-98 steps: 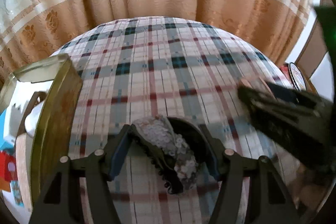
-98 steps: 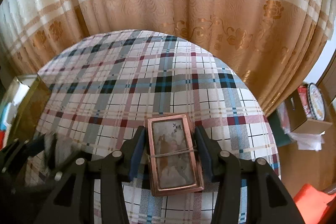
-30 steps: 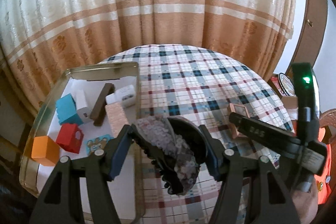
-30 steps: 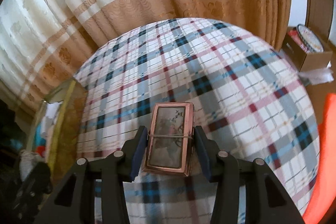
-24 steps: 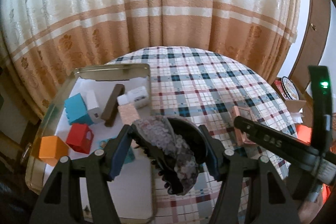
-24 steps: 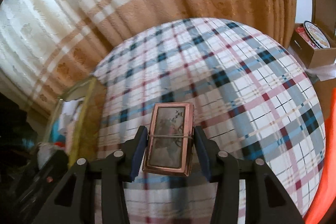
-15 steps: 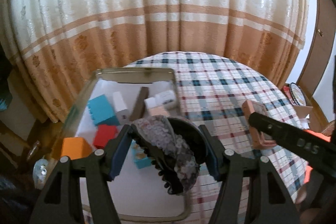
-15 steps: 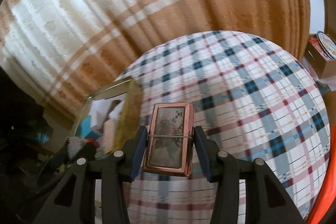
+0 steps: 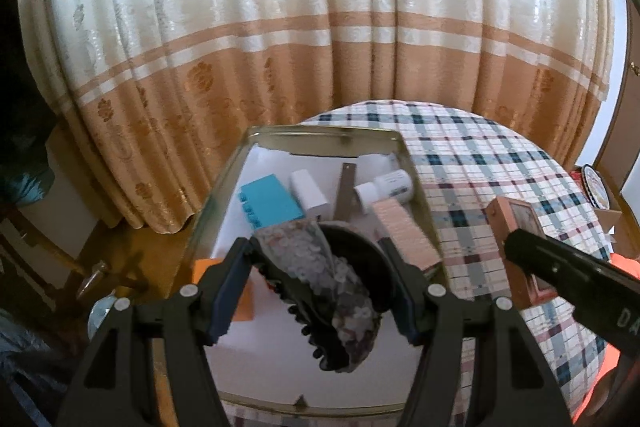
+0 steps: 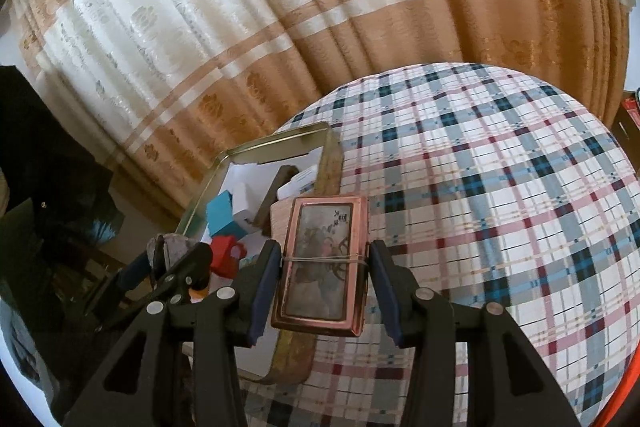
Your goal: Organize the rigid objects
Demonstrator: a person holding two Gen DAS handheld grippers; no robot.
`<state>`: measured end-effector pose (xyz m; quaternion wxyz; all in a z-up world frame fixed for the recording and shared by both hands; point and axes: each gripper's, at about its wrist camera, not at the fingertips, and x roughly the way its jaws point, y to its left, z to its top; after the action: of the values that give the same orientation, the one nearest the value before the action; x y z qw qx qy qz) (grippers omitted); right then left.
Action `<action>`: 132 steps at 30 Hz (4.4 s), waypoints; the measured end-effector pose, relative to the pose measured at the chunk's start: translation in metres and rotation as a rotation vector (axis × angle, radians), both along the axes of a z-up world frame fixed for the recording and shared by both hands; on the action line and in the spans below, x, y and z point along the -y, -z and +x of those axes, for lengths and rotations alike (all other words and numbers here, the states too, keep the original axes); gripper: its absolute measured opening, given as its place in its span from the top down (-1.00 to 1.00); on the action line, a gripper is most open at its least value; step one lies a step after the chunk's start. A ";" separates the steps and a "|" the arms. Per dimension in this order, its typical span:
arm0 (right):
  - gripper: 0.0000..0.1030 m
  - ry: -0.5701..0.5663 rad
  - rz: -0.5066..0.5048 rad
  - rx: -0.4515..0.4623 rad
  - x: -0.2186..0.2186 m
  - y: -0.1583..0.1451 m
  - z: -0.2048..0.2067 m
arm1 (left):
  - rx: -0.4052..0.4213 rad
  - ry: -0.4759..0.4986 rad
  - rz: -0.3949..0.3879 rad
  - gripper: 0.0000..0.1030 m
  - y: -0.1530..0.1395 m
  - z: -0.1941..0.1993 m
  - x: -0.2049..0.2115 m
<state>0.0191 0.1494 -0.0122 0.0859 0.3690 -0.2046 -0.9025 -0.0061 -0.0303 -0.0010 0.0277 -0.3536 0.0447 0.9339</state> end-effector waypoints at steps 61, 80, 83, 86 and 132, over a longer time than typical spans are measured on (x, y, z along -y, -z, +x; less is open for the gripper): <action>0.05 -0.142 0.088 -0.005 0.067 -0.019 -0.064 | 0.021 -0.045 0.004 -0.23 -0.007 -0.054 0.052; 0.06 -0.162 0.101 0.065 0.078 0.010 -0.095 | 0.139 0.019 0.009 -0.23 0.032 -0.031 0.030; 0.06 -0.163 0.101 0.068 0.079 0.010 -0.095 | 0.119 0.015 -0.042 -0.23 0.034 -0.031 0.025; 0.05 -0.168 0.110 0.068 0.082 0.009 -0.098 | 0.106 0.019 -0.071 -0.23 0.036 -0.031 0.019; -0.66 0.006 -0.050 0.006 0.035 -0.006 -0.041 | 0.078 -0.036 -0.017 -0.99 0.011 -0.013 0.016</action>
<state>-0.0224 0.1146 -0.0065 0.0915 0.3688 -0.2283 -0.8964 -0.0190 -0.0463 -0.0122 0.0097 -0.3907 0.0452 0.9194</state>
